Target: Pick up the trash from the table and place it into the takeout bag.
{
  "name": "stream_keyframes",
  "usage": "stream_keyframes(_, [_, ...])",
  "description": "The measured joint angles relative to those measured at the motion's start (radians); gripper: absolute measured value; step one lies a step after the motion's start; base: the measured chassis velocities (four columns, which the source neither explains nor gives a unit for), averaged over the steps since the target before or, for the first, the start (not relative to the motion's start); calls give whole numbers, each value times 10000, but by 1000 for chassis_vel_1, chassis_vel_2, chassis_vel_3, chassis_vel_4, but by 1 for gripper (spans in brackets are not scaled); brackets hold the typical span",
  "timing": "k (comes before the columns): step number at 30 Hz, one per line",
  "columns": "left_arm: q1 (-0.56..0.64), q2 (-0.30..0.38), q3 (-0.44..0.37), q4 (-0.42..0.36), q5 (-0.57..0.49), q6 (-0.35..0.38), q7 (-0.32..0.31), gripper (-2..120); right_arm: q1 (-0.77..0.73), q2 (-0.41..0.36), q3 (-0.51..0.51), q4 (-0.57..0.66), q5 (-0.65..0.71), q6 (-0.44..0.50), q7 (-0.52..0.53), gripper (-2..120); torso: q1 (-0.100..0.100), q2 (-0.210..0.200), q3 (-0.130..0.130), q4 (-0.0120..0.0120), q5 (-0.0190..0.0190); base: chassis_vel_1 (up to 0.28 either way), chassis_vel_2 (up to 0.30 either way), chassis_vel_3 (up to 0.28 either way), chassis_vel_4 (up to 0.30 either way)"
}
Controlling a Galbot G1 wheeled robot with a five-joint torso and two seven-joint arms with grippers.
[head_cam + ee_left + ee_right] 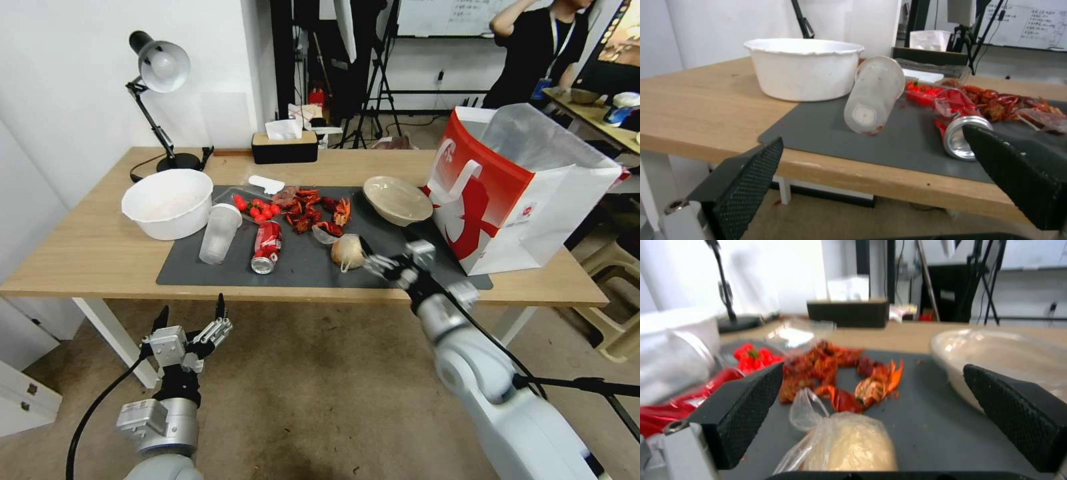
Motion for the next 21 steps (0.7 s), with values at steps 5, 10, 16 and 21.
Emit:
stream_keyframes(5, [11,-39,-84,70,6,-7,-2,100,1071,274,-703,-673,152,-1446,639,100,0,0,-1,-2,1,0,0,0,0])
stream_keyframes(10, [5,-82,-130,102,10,-13,-9,100,1666,466,-1039,-1078,699,-2863,1012,100,-1,0,-1,-2,0,0,0,0,0])
stream_keyframes(16, [-2,-117,-141,126,19,-31,-23,100,1922,588,-1137,-1380,1067,-3510,976,100,-1,0,-1,-3,0,0,0,0,0])
stream_keyframes(21, [3,-114,-160,136,23,-51,-39,100,1931,679,-1136,-1462,1132,-3721,925,96,-2,1,-1,-3,0,0,0,0,0])
